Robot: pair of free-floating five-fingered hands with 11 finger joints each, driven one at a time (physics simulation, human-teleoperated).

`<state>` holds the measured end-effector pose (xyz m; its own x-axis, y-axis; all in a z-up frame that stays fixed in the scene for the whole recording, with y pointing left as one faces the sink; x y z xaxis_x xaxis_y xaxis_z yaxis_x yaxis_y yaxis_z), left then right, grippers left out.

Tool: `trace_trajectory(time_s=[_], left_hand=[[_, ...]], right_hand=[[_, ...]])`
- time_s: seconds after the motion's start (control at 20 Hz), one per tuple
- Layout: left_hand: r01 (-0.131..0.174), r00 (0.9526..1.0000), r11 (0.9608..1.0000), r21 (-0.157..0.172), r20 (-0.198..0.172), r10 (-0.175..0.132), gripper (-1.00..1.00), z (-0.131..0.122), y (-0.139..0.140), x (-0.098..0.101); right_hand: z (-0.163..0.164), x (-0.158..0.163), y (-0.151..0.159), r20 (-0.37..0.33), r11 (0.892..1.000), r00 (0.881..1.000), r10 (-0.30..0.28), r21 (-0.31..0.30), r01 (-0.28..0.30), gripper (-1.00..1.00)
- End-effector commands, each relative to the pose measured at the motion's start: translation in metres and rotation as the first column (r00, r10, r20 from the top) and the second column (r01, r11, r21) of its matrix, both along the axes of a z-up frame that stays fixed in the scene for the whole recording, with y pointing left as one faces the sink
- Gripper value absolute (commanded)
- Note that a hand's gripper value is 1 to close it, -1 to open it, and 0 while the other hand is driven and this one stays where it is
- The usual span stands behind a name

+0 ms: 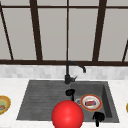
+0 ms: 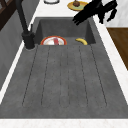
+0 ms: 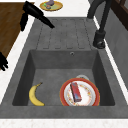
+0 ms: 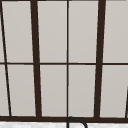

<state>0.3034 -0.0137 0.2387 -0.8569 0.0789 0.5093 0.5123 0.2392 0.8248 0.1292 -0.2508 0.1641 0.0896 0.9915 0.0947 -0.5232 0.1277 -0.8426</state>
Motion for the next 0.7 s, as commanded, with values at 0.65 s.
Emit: trace_trajectory(time_s=[0.65], left_hand=[[0.018, 0.9998, 0.9998, -0.006, -0.001, -0.018, -1.00, 0.030, 0.096, -0.061]], right_hand=[[0.000, 0.000, 0.000, 0.000, 1.000, 1.000, 0.000, 0.000, 0.000, 0.00]])
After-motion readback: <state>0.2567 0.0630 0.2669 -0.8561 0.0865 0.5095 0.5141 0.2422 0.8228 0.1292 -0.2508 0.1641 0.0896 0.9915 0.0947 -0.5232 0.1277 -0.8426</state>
